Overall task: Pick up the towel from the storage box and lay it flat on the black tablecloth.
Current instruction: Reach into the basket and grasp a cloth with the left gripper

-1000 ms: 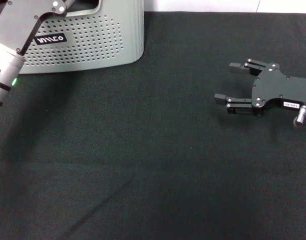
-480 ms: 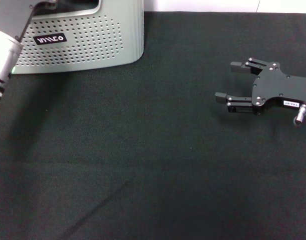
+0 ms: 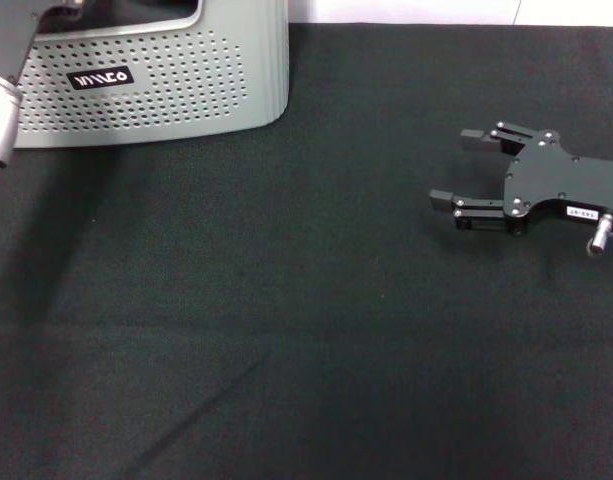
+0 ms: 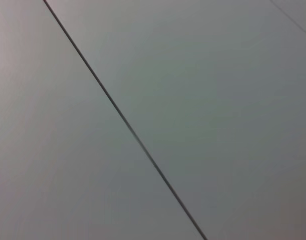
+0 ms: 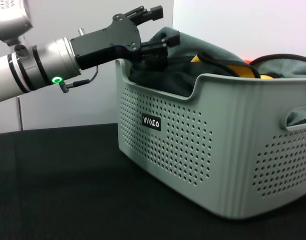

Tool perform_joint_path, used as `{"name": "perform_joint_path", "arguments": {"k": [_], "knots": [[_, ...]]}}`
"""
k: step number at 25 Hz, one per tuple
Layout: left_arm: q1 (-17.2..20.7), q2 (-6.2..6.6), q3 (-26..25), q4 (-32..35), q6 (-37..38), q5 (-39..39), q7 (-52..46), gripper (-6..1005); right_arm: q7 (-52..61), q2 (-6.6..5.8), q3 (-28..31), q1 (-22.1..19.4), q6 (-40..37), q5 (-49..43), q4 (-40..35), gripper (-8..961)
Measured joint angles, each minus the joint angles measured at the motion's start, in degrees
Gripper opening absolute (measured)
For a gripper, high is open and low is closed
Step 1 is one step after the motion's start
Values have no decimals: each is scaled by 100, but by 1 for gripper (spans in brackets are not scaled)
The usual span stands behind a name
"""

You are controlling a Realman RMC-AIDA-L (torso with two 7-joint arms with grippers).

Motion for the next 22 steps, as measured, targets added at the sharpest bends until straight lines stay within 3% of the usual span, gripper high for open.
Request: {"name": "perform_joint_path", "arguments": {"k": [10,22], "knots": [[-46,-71,1,1,-210,-109,490,876,-55,0,17,-7,1,23,56,853],[-111,-59,1,0,-425,-135,505,875,-111,0,17,-27,16,75,120,854]]}}
